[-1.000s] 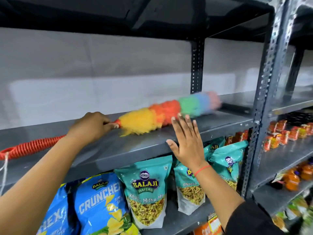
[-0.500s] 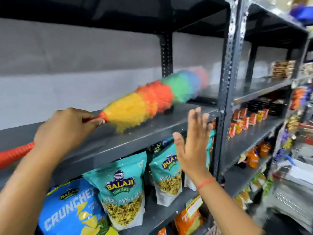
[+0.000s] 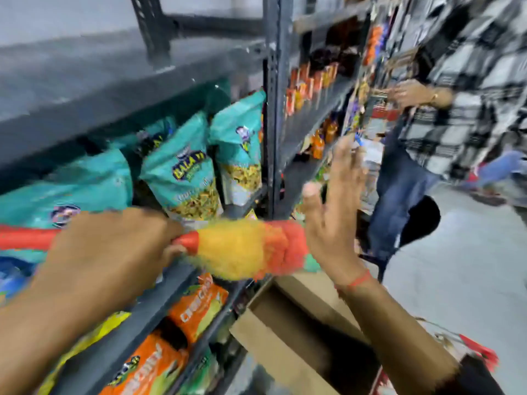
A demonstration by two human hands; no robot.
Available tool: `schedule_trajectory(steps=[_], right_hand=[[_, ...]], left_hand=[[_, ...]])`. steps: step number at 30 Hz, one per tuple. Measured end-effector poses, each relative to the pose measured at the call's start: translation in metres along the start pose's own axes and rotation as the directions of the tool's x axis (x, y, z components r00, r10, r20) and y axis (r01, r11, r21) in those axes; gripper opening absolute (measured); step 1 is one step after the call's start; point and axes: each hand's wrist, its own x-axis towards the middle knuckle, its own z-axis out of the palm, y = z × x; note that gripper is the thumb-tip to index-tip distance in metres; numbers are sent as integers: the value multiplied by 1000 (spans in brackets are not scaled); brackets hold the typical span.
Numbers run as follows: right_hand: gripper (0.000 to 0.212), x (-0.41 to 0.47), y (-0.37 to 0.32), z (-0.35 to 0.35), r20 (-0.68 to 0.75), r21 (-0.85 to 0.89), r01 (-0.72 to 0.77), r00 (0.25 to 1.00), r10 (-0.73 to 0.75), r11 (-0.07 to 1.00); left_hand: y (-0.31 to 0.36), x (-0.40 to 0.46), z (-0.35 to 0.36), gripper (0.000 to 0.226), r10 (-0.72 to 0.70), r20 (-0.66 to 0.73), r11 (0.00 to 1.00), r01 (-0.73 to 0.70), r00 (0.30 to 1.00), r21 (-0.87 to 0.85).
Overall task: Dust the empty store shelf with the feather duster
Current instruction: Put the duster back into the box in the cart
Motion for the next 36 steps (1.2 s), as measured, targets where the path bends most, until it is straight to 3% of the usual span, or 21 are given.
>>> schedule_trajectory(steps=[4,6,10,16,22,26,28,30,33,34,36], right_hand=[[58,-85,43,24,326,-160,22,945,32,987],[59,-120,67,33,431,-257,1,895,114,966],[58,-177,101,43,558,-319,10,811,179,948],[58,-232,151,73,666,-389,88,715,214,917],[56,-269,187,88,721,-364,112,662,203,925],[58,-298,208,97,769,-378,151,600,219,913],[60,-314,219,100,802,-384,221,562,205,896],[66,-325,225,103,841,-368,286,509,185,885],[72,-330,226,105,862,-375,305,462,209,875],[67,-328,225,105,856,-384,292,468,219,876],[62,-320,220,105,845,-393,259,479,236,882]], left_hand=[[62,21,58,17,-1,297,997,-24,955,80],[89,36,83,16,36,304,997,-56,952,57],[120,76,171,32,47,506,997,-71,861,28],[169,105,273,35,77,630,997,-58,773,-50],[196,117,357,37,26,650,993,55,759,-105],[209,122,405,31,32,714,973,142,699,-182],[208,125,420,11,45,705,988,73,708,-137],[202,121,446,26,47,644,997,6,764,-80],[191,116,432,26,43,616,999,-44,786,-13],[191,117,423,26,24,672,999,-38,740,5],[181,114,424,40,21,594,995,-76,804,68]])
